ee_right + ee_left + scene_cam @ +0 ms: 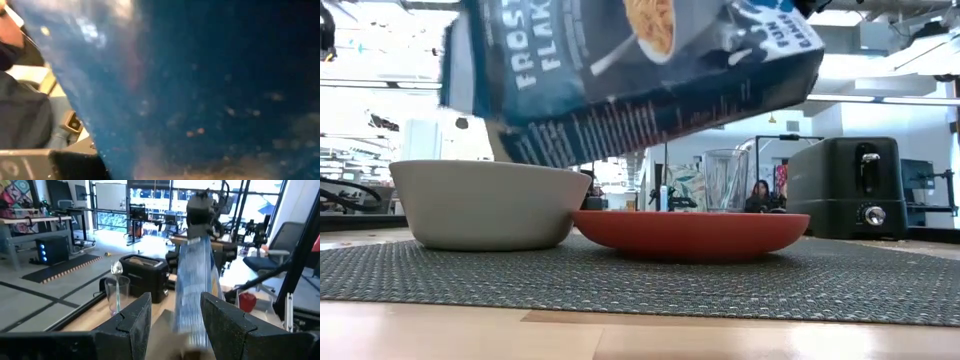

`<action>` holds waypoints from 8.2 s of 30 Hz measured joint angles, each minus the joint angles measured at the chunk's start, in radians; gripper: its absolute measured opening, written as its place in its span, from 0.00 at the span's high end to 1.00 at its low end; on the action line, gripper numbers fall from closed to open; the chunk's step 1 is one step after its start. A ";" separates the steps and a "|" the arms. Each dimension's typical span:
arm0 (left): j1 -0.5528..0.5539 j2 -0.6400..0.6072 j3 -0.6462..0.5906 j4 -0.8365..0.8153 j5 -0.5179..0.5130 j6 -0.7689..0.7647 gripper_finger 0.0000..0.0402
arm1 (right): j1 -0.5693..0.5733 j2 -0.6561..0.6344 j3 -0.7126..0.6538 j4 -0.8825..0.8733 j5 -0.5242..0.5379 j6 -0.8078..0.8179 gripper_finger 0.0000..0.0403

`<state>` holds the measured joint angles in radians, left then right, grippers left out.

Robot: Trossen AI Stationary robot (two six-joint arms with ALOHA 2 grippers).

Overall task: Arrange a breakfast setting
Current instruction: Pour the cereal from the cereal box into the bowl

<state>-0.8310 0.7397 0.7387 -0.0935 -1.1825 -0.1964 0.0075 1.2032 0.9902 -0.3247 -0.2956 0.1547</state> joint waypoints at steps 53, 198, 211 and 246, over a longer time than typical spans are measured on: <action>0.000 -0.093 0.001 0.030 0.035 0.109 0.61 | 0.014 0.253 0.457 -0.409 0.008 -0.113 0.29; 0.000 -0.083 0.000 -0.040 0.019 0.016 0.61 | 0.037 -0.275 -0.403 0.382 0.006 -0.073 0.30; 0.032 -0.048 0.000 -0.029 0.062 -0.025 0.61 | 0.038 -0.284 -0.550 0.639 -0.015 -0.097 0.30; 0.238 0.080 0.000 0.053 0.397 0.023 0.61 | 0.010 -0.282 -0.687 1.357 -0.022 -0.132 0.30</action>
<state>-0.5934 0.8201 0.7387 -0.0408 -0.7854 -0.1738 0.0175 0.9215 0.3031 1.0323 -0.3180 0.0229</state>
